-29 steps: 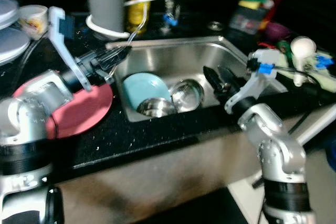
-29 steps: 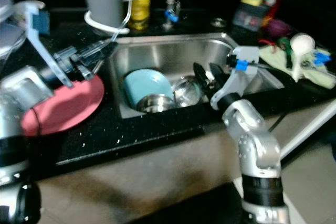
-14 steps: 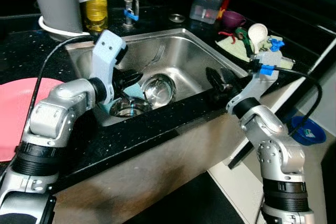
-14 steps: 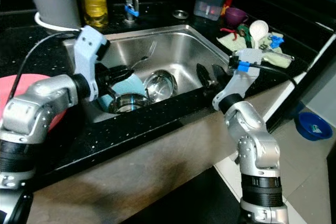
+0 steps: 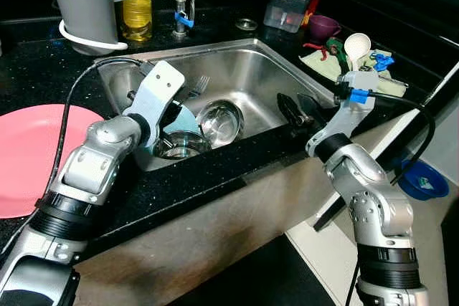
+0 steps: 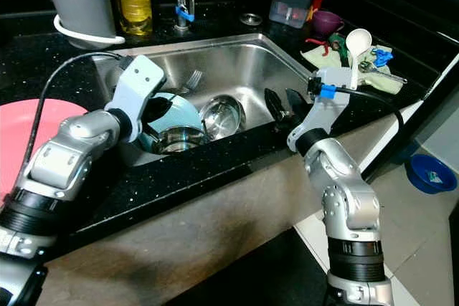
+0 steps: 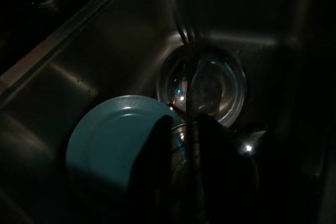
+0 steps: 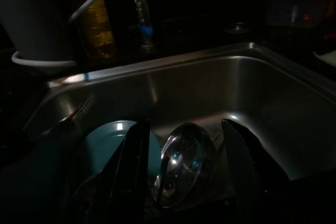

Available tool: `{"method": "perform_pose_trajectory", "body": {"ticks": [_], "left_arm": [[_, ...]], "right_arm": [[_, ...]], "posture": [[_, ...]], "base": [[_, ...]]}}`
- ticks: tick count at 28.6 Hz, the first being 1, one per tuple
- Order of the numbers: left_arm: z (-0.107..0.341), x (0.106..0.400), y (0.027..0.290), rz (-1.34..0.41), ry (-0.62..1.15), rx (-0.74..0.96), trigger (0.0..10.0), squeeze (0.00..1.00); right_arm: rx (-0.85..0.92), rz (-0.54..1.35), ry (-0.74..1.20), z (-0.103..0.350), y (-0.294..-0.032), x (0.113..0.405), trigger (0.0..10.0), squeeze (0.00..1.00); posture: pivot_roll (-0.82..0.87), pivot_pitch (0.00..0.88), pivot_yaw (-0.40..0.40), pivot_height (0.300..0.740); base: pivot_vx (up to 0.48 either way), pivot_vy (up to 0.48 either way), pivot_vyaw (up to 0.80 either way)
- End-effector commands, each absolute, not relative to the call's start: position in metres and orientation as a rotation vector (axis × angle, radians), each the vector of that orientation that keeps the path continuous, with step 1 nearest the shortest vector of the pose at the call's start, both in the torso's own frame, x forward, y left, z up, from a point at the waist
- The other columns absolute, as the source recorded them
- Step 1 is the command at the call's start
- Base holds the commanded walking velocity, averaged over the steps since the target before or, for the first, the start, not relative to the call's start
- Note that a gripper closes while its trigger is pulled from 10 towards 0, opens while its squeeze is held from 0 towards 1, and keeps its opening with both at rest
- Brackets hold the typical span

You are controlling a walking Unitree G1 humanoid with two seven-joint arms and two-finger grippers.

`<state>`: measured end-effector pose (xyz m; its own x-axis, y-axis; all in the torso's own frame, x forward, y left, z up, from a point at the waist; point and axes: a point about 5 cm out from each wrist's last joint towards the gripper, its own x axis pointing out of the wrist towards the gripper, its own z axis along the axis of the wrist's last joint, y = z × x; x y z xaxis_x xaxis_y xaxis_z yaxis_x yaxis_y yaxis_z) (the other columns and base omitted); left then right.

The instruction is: Kitchen organization

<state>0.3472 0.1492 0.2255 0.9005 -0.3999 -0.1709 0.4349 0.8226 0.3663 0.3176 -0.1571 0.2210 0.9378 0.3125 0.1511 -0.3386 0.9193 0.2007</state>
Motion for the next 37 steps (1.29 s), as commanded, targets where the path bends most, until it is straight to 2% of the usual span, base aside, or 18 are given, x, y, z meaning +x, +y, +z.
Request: {"method": "perform_pose_trajectory", "body": {"ticks": [1,5,7,12,13,17,22,26,37], "left_arm": [[0.221,0.348,0.151,-0.435,0.084,0.358,10.0,1.00],[0.230,0.348,0.148,-0.444,0.018,0.233,10.0,1.00],[0.238,0.345,0.143,-0.482,-0.040,0.087,10.0,1.00],[0.245,0.340,0.137,-0.529,-0.082,-0.009,10.0,1.00],[0.248,0.337,0.134,-0.550,-0.099,-0.064,10.0,0.00],[0.251,0.324,0.121,-0.605,-0.123,-0.170,10.0,0.00],[0.244,0.311,0.106,-0.651,-0.117,-0.195,10.0,0.00],[0.243,0.308,0.101,-0.666,-0.112,-0.179,10.0,0.00],[0.239,0.304,0.099,-0.659,-0.085,-0.177,10.0,0.00]], "right_arm": [[0.213,0.319,-0.116,0.220,-0.161,0.318,10.0,0.00],[0.214,0.323,-0.117,0.220,-0.160,0.319,10.0,0.00],[0.215,0.327,-0.120,0.220,-0.159,0.319,10.0,0.00],[0.217,0.332,-0.124,0.220,-0.158,0.318,10.0,0.00],[0.218,0.334,-0.126,0.221,-0.158,0.318,10.0,0.00],[0.220,0.345,-0.130,0.221,-0.157,0.318,10.0,0.00],[0.221,0.355,-0.129,0.221,-0.154,0.319,10.0,0.00],[0.222,0.357,-0.127,0.220,-0.154,0.319,10.0,0.00],[0.224,0.362,-0.125,0.218,-0.153,0.319,10.0,0.00]], "posture": [[0.10,0.010,-0.134,0.740],[0.10,0.009,-0.135,0.740],[0.10,0.009,-0.136,0.740],[0.10,0.009,-0.137,0.740],[0.10,0.010,-0.139,0.740],[0.11,0.011,-0.142,0.740],[0.11,0.011,-0.146,0.740],[0.12,0.011,-0.147,0.740],[0.12,0.012,-0.143,0.740]], "base": [[0.000,0.000,0.00],[0.000,0.000,0.00],[0.000,0.000,0.00],[0.000,0.000,0.00],[0.000,0.000,0.00],[0.000,0.000,0.00],[0.000,0.000,0.00],[0.000,0.000,0.00],[-0.317,0.000,0.00]]}}
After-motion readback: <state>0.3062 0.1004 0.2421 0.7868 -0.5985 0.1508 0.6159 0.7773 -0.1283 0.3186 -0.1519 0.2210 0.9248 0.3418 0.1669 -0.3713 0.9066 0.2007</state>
